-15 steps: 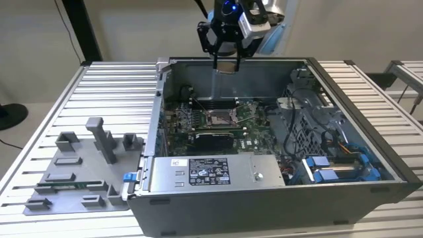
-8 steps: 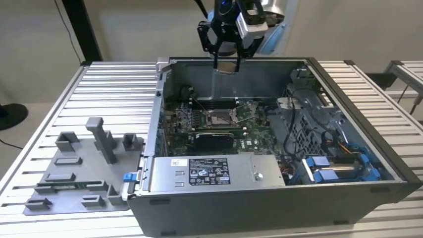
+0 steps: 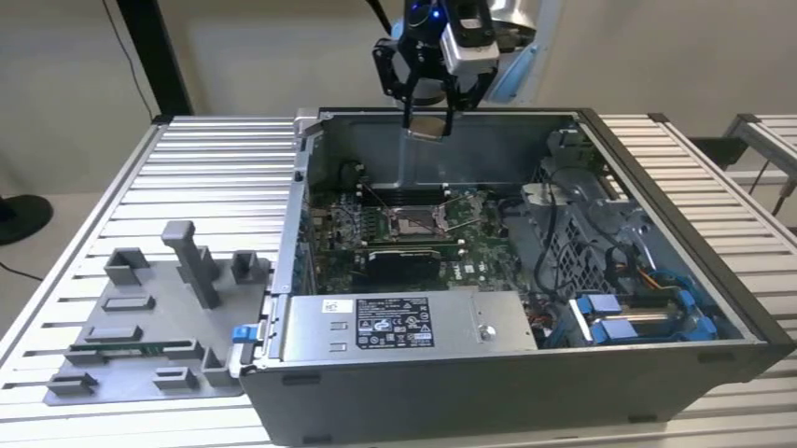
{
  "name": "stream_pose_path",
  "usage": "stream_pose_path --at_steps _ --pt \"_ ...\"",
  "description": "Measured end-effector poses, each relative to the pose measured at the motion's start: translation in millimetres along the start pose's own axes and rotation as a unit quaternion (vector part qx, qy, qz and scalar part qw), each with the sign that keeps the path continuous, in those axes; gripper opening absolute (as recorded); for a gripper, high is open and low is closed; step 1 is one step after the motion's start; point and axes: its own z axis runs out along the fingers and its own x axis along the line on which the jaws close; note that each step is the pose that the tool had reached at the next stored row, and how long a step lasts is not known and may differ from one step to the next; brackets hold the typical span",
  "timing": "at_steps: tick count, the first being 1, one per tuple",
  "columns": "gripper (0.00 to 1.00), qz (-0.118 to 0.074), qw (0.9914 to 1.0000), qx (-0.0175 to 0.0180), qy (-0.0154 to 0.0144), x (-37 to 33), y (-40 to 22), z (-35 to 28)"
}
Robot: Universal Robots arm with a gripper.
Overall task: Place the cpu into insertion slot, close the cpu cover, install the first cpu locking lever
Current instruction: 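Place the cpu into insertion slot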
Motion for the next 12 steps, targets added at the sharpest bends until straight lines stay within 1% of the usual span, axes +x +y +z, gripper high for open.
stream_pose_path --at_steps 5,8,12 --pt "0.00 0.026 0.99967 -0.0006 -0.0023 0.0 -0.1 0.1" --pt "0.00 0.042 0.99910 -0.0009 -0.0038 0.0 -0.1 0.0" --pt "0.00 0.062 0.99803 -0.0012 -0.0056 0.0 -0.1 0.0"
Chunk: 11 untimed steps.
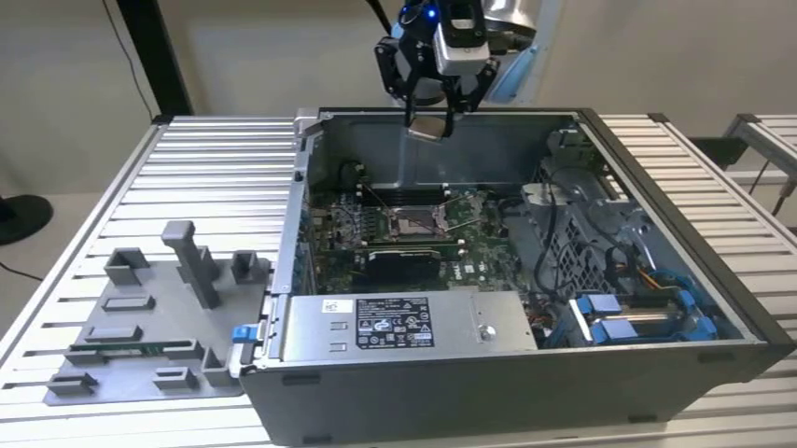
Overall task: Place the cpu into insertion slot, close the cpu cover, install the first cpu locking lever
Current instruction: 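Place the cpu into insertion slot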
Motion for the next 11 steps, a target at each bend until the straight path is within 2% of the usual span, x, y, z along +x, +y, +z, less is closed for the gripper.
stream_pose_path --at_steps 6,11 --pt "0.00 0.026 0.99965 -0.0006 -0.0023 0.0 -0.1 0.0" --pt "0.00 0.049 0.99881 -0.0010 -0.0043 0.0 -0.1 0.0"
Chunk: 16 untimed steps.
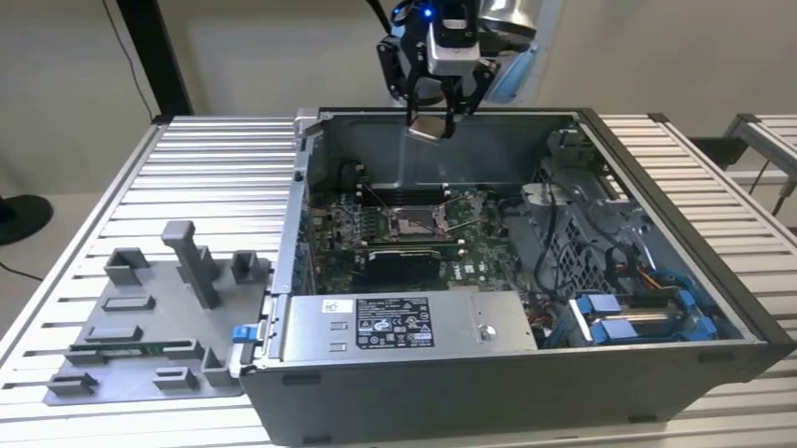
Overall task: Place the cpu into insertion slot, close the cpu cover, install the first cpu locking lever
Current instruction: 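Place the cpu into insertion slot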
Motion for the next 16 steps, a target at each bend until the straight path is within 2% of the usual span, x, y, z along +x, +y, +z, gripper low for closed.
stream_pose_path --at_steps 4,8,16 --pt "0.00 0.017 0.99985 -0.0003 -0.0016 -0.1 -0.1 -0.1" --pt "0.00 0.036 0.99933 -0.0007 -0.0033 -0.1 -0.2 0.0" --pt "0.00 0.074 0.99722 -0.0015 -0.0067 -0.4 -0.6 -0.1"
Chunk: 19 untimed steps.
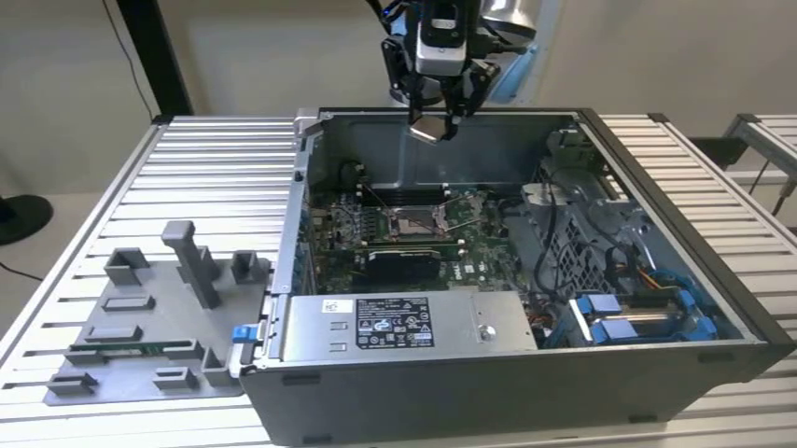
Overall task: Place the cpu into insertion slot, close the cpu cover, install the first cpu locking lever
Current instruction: 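Place the cpu into insertion slot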
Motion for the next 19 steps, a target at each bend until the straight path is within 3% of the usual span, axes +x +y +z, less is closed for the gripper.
stream_pose_path --at_steps 12,19 --pt "0.00 0.050 0.99876 -0.0010 -0.0044 -0.4 -0.4 0.0" --pt "0.00 0.054 0.99855 -0.0011 -0.0047 -0.4 -0.5 -0.1"
